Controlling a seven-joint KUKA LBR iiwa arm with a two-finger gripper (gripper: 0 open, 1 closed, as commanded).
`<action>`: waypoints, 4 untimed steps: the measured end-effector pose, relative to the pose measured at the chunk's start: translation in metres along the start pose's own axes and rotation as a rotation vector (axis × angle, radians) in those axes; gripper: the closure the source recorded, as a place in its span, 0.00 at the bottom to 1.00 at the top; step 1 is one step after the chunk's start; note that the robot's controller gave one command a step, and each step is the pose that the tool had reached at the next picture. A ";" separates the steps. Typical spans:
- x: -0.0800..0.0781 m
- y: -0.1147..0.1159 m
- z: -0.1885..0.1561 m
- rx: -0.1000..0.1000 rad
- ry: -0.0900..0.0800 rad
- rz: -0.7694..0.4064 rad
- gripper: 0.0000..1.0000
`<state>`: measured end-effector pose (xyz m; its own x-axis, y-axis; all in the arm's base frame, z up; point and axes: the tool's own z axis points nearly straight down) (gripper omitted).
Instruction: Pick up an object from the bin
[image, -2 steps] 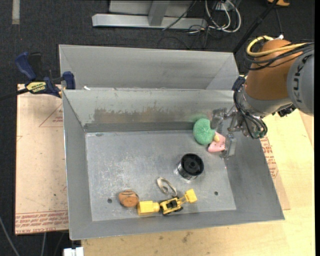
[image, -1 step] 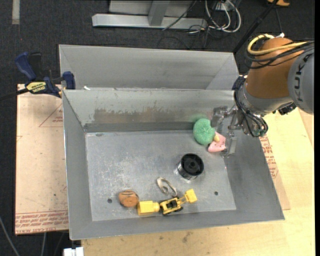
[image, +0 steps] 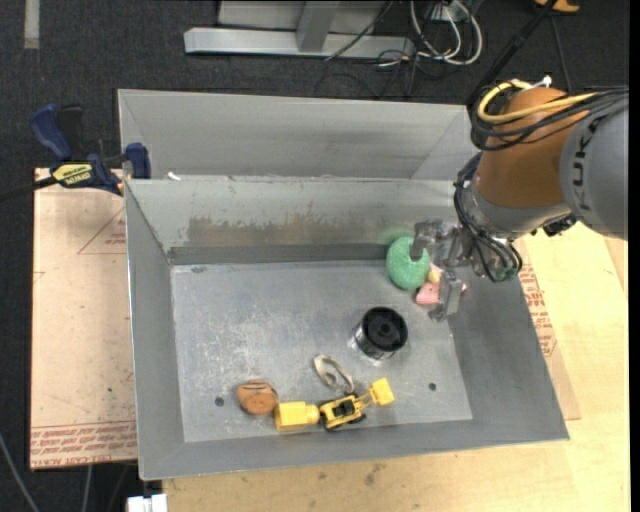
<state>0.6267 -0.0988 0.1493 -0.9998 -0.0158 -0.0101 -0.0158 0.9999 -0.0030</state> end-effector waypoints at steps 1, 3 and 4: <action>0.020 0.027 0.036 -0.007 0.010 -0.041 0.00; 0.028 0.023 0.028 -0.007 0.017 -0.067 0.00; 0.051 0.054 0.042 0.000 -0.003 -0.307 0.00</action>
Offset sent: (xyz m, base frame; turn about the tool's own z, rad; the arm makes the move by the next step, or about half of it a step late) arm -0.0153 0.0445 -0.0793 -0.0016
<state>0.5750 -0.0459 0.1071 -0.9482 -0.3173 -0.0120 -0.3173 0.9483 -0.0060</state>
